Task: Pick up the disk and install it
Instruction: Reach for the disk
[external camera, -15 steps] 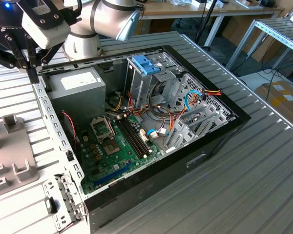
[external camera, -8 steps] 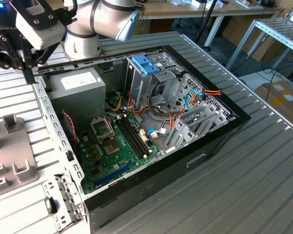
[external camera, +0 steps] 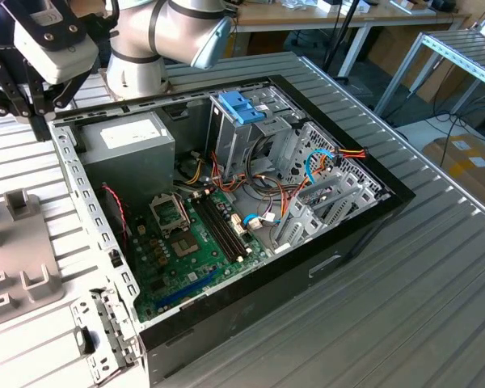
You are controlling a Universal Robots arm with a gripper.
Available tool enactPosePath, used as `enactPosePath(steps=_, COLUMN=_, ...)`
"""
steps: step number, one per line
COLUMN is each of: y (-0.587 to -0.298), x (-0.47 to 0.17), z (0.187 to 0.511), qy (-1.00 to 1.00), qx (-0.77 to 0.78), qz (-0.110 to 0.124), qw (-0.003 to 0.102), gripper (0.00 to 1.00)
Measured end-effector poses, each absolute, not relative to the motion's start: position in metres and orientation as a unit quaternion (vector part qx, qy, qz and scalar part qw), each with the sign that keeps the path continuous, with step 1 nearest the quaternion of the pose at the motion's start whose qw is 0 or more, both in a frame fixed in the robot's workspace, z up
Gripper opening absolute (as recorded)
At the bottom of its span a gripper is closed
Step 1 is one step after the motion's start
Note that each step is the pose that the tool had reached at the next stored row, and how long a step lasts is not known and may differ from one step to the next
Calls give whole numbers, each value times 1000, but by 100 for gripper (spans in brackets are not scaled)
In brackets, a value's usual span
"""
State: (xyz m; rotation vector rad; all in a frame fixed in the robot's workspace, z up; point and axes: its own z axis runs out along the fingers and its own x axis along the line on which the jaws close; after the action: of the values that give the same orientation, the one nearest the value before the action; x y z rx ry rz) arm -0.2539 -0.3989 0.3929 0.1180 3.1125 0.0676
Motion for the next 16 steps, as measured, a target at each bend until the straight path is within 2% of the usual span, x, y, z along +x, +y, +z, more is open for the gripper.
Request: enactPosePath(steps=16, y=-399, x=-268, z=393, qy=999, qx=38, qz=22, qw=13, gripper=11)
